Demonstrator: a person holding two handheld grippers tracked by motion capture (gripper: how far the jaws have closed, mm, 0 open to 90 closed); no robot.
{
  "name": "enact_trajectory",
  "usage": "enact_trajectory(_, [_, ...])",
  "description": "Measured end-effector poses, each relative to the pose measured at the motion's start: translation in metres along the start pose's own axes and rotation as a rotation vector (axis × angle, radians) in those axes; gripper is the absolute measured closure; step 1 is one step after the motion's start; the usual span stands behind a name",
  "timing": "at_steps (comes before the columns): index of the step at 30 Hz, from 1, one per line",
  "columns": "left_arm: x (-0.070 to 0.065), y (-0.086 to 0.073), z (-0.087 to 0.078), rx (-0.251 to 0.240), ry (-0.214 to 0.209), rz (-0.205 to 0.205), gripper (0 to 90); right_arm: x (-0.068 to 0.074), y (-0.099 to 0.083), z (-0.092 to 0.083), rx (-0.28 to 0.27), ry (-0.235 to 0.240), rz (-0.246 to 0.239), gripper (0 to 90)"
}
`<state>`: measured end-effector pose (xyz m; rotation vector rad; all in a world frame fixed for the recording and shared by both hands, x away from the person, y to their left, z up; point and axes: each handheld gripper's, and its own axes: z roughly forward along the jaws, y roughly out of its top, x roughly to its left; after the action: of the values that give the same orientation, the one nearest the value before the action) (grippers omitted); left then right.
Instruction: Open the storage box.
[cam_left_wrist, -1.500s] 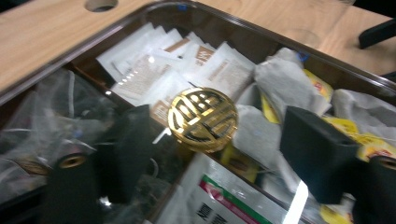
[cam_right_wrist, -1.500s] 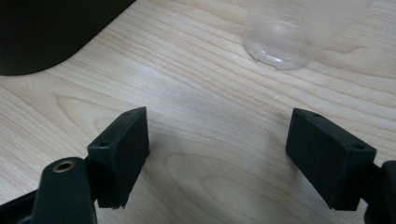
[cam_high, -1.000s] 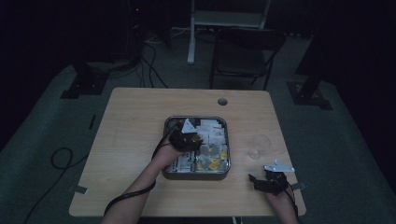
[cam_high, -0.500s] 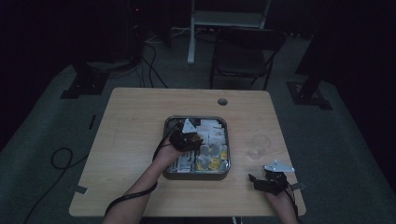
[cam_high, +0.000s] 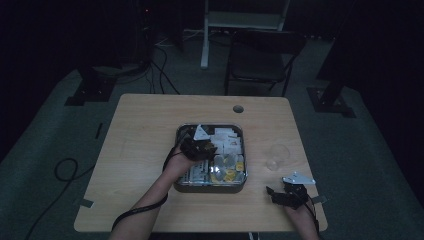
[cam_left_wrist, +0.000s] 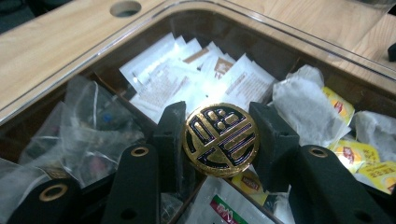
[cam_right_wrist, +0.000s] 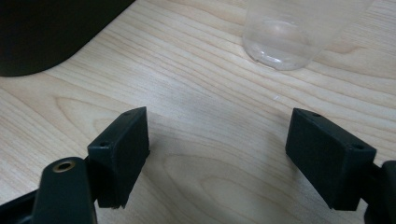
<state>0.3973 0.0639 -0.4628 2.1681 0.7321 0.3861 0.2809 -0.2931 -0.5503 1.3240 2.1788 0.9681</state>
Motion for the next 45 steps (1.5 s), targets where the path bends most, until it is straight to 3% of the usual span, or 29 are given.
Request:
enact_trajectory(5, [0.000,0.004,-0.009,-0.019,0.013,0.011,59.9,0.000,0.000,0.000,0.000,0.000,-0.001,21.0])
enact_trajectory(22, [0.011,0.005,-0.033,-0.029,0.055,-0.015,59.9,0.000,0.000,0.000,0.000,0.000,0.000,21.0])
enact_trajectory(29, [0.017,-0.001,-0.045,-0.034,0.072,-0.018,60.0,0.000,0.000,0.000,0.000,0.000,0.000,21.0])
enact_trajectory(45, [0.037,-0.024,-0.073,-0.051,0.134,-0.078,60.0,0.000,0.000,0.000,0.000,0.000,0.000,21.0])
